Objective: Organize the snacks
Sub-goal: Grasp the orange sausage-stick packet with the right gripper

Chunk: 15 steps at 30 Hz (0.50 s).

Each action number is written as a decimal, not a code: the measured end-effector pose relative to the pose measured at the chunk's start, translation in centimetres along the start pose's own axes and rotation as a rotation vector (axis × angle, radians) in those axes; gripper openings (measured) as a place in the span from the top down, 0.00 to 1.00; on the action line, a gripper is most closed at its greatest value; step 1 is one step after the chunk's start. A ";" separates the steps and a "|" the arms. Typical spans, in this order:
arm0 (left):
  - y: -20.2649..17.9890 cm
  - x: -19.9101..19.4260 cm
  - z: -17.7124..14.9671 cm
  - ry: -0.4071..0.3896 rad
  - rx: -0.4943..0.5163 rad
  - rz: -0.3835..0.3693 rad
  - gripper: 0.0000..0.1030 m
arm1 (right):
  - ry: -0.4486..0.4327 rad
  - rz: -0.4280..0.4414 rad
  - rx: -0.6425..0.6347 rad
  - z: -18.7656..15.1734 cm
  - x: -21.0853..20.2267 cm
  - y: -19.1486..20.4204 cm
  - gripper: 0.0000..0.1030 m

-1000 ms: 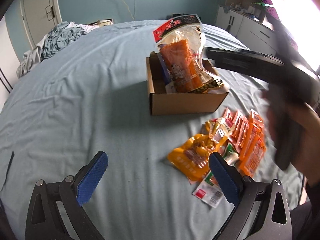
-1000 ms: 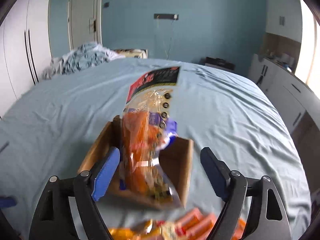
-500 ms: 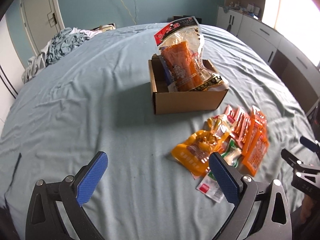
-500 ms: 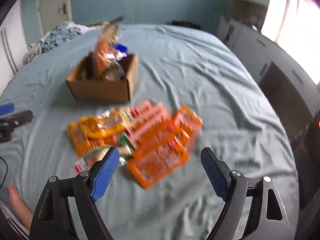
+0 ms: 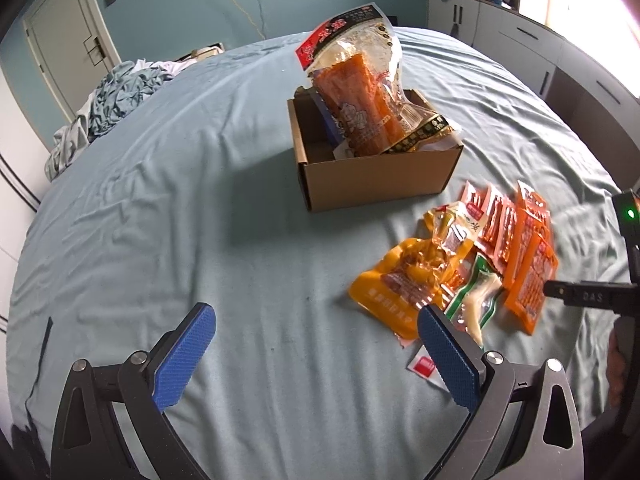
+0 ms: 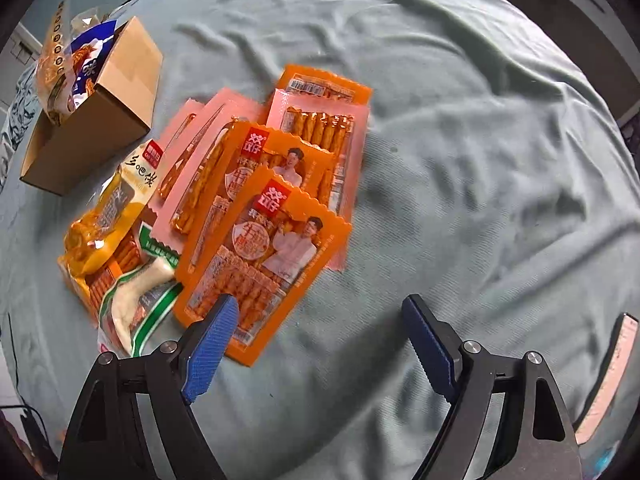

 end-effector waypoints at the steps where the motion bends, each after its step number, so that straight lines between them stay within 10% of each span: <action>1: -0.1 0.1 0.0 0.003 0.005 0.002 0.00 | -0.001 0.005 0.000 0.5 0.3 0.2 0.19; 15: -0.8 1.7 -0.4 0.046 0.029 0.025 0.00 | -0.038 -0.028 -0.058 5.2 3.2 6.1 0.19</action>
Point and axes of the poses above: each gripper's, at about its wrist camera, not at the fingertips, and x roughly the way its jaws point, y to its left, z to its top, the point moved 8 cm from there along x, roughly the way its jaws point, and after that the axes turned 9 degrees about y, right-handed, at the moved point
